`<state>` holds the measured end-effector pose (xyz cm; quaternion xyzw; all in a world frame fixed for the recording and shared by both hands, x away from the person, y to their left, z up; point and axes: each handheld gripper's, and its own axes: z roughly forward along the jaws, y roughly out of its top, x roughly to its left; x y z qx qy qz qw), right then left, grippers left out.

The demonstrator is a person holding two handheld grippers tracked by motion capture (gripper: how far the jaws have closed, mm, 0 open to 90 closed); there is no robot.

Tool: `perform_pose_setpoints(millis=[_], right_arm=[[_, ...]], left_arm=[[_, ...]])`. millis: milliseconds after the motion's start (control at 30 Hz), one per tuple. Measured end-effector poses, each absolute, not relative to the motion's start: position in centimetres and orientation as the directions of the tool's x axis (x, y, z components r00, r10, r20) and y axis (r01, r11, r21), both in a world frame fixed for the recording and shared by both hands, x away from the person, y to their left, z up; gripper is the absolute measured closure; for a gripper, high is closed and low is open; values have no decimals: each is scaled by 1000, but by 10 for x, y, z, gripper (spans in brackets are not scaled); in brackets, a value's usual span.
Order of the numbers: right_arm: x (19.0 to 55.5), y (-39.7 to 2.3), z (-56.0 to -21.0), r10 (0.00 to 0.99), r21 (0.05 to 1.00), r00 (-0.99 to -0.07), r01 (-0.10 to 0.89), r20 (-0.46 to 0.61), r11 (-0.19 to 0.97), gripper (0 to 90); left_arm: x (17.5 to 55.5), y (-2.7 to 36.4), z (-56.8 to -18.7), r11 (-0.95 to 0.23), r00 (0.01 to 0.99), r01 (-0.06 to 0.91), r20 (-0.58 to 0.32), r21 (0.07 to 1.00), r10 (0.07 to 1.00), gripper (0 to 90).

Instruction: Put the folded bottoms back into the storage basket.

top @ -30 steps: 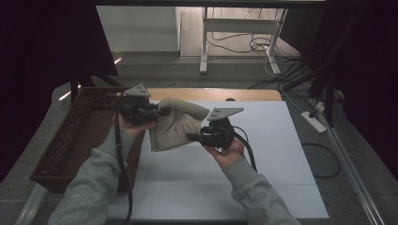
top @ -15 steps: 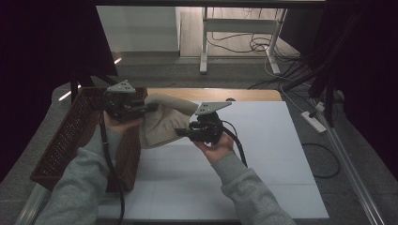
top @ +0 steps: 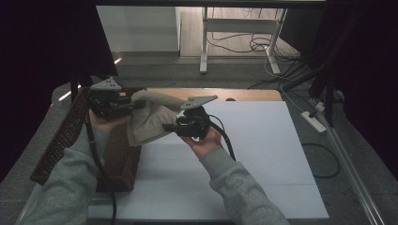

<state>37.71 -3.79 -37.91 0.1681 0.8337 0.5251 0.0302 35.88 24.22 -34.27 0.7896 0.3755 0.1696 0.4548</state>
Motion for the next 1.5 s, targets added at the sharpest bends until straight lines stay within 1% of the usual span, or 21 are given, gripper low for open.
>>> perform_pose_setpoints(millis=[933,1500], right_arm=[[382,9,-377,265,890,-956,226,125,395,707],[385,43,-382,237,889,-962,222,133,400,706]], left_arm=[[352,287,-344,-259,601,464,-87,847,794,745],[344,318,-350,-238,559,488,-92,840,824,745]])
